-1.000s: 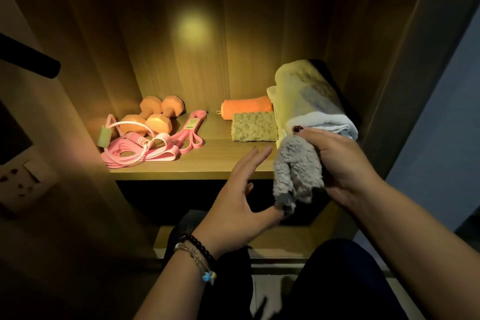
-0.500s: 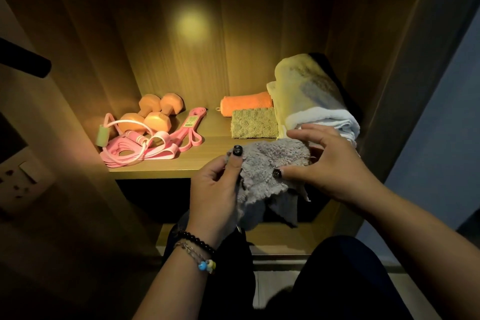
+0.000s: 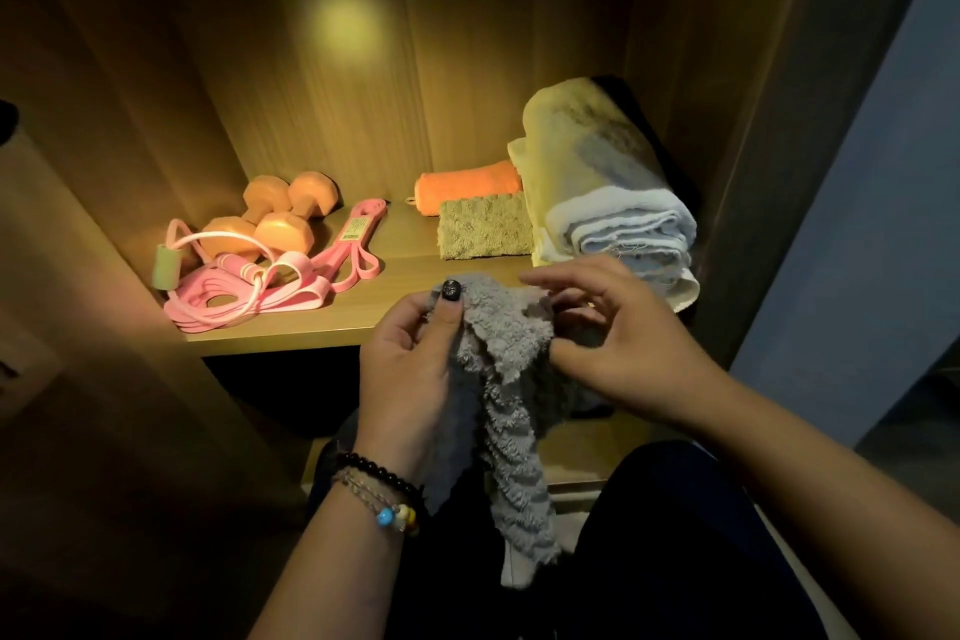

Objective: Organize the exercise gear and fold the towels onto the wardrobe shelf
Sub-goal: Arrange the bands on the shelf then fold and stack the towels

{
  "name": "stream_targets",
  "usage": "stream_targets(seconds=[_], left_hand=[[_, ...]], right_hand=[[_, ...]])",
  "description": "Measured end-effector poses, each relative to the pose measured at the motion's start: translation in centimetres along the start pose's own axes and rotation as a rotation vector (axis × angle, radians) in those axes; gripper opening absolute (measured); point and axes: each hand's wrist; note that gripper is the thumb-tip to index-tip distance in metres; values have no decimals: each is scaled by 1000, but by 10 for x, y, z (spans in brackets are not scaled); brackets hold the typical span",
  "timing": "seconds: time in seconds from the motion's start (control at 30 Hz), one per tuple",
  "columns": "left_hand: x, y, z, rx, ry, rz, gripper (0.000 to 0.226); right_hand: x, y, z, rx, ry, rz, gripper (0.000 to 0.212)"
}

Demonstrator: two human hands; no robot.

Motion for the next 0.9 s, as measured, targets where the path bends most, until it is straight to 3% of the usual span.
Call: stream_targets(seconds=[0.1, 0.17, 0.33, 0.47, 0.57, 0.73, 0.83, 0.9], left_hand=[[2, 6, -3, -31, -16, -35, 15], [2, 7, -5, -30, 11, -27, 19], [-1, 1, -2, -36, 85, 23, 14], [-17, -9, 2, -75, 160, 210, 25], [-38, -12, 6, -103, 194, 428, 23], [-72, -16, 4, -167, 71, 542, 20], [-70, -17, 6, -111, 19, 474, 17], [-64, -17, 6, -62, -24, 374, 17]], right_hand=[[10, 11, -1, -24, -73, -127, 50], [13, 16, 1, 56, -125, -224, 39], [14, 15, 11, 173, -65, -157, 15], [12, 0, 24, 353, 41, -107, 22], [10, -5, 32, 386, 116, -42, 21], [17, -10, 32, 468, 113, -46, 15], [23, -16, 32, 500, 76, -83, 6], [28, -18, 30, 499, 67, -119, 10]])
Point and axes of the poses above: each hand's wrist, its own z-axis towards the middle knuckle, its own y-axis out of the palm, x = y × z, and after that the axes turned 8 degrees about x, right-handed
